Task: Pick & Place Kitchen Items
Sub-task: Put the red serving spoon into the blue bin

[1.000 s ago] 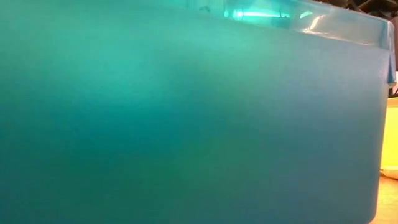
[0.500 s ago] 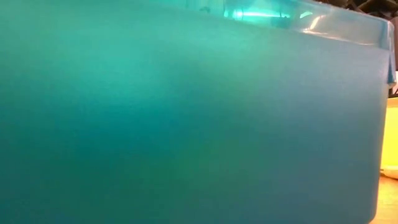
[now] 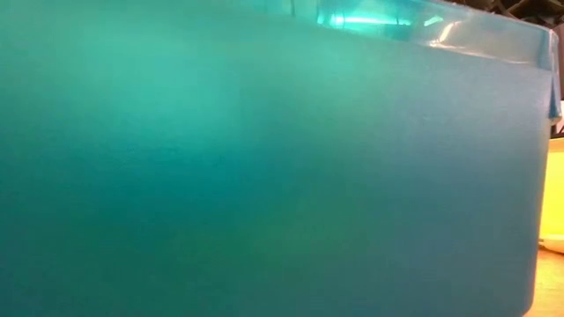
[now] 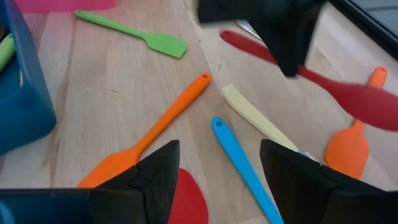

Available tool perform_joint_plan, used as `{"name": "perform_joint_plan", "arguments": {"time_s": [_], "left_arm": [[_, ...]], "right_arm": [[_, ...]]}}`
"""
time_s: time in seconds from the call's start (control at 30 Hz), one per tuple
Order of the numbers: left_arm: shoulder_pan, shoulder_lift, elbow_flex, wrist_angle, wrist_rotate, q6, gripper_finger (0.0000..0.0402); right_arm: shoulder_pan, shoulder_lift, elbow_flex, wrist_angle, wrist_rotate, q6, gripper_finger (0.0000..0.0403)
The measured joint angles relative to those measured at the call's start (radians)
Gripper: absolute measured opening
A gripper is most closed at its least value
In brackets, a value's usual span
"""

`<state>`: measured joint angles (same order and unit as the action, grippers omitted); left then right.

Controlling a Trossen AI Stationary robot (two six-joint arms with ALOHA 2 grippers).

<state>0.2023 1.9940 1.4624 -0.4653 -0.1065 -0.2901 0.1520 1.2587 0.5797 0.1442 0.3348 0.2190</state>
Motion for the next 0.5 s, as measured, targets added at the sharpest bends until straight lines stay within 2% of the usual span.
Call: {"name": "perform_joint_plan", "arguments": {"time_s": [0.27,0.5], "left_arm": [[-0.122,-0.134,0.0,-0.156,-0.109,-0.004,0.0039],[-0.245,-0.196,0.001,-0.227,-0.113,-0.045,0.0037]], "right_arm": [[0.0,0.0,0.0,0.001,0.0,0.009,0.0216],[0.0,0.0,-0.024,0.009,0.0,0.018,0.0212]]}}
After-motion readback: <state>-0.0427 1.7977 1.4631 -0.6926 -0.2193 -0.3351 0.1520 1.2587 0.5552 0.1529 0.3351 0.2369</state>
